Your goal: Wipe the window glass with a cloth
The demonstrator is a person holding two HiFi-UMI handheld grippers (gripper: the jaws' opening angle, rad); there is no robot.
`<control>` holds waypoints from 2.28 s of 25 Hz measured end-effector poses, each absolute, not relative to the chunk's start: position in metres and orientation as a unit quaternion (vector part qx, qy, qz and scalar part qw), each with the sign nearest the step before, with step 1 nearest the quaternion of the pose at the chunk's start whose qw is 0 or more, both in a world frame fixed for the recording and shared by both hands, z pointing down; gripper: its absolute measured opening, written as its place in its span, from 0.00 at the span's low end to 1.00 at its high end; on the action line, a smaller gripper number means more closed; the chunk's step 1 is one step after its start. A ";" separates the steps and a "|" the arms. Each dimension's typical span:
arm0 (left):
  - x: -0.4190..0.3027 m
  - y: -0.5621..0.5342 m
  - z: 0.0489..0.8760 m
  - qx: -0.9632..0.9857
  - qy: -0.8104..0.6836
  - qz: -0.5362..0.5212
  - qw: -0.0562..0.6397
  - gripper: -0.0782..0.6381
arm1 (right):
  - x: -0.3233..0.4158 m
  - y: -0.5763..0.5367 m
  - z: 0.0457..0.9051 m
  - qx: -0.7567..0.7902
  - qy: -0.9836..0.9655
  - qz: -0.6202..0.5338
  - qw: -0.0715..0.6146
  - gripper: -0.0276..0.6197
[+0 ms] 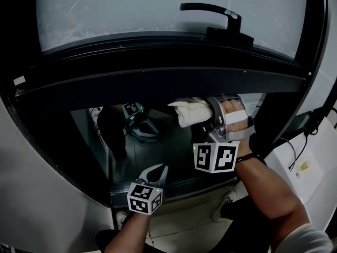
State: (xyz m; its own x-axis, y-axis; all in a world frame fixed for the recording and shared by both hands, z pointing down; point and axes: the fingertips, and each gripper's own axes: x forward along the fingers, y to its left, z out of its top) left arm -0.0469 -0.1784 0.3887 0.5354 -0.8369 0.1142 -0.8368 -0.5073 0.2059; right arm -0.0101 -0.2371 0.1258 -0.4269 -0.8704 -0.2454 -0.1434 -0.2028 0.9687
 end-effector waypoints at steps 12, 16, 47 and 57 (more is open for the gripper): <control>-0.041 -0.183 0.394 0.868 -0.481 0.005 0.127 0.13 | -0.011 -0.238 0.132 0.453 -0.565 -0.627 0.288 0.20; -0.042 -0.183 0.395 0.868 -0.480 0.005 0.127 0.13 | -0.011 -0.237 0.136 0.455 -0.566 -0.625 0.288 0.20; -0.042 -0.184 0.395 0.868 -0.480 0.005 0.126 0.13 | -0.014 -0.235 0.175 0.463 -0.562 -0.631 0.267 0.20; -0.042 -0.184 0.394 0.868 -0.480 0.004 0.126 0.13 | -0.015 -0.235 0.191 0.456 -0.566 -0.629 0.276 0.20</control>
State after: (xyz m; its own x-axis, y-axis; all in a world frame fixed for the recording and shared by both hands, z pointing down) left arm -0.0417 -0.1842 0.3943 0.5400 -0.8320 0.1274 -0.8340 -0.5085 0.2142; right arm -0.0147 -0.2349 0.1908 -0.4319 -0.8632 -0.2615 -0.1699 -0.2069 0.9635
